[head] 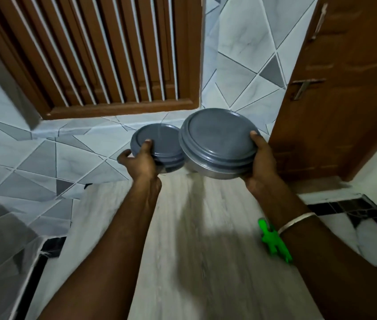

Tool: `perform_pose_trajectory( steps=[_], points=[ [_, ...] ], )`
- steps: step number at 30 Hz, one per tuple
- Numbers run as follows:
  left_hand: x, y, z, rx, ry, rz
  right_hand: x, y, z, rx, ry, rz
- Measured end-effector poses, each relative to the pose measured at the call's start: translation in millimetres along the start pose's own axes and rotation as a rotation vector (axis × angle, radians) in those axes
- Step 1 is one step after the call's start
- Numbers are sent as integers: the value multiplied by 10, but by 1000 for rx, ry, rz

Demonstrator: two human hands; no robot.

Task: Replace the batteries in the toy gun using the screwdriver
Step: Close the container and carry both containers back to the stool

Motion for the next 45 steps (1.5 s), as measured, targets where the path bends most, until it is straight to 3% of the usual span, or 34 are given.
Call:
perform_pose_trajectory(
  steps=[14, 27, 37, 45],
  points=[
    [51, 180, 136, -120, -24, 10, -460, -415, -64, -153, -49, -211],
    [-224, 556, 322, -147, -214, 278, -161, -518, -83, -251, -217, -445],
    [-2357, 818, -10, -180, -295, 658, -381, 393, -381, -473, -404, -631],
    [-3947, 1602, 93, -198, -438, 934, -1355, 532, -85, -603, -536, -889]
  ],
)
Point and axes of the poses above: each hand's wrist, its own x-axis towards the middle knuckle, its own y-axis out of the back of the hand, z = x × y, the point moved 8 cm from there along x, towards the middle knuckle, and after that the axes turned 11 degrees about -y, right-handed, at the moved point
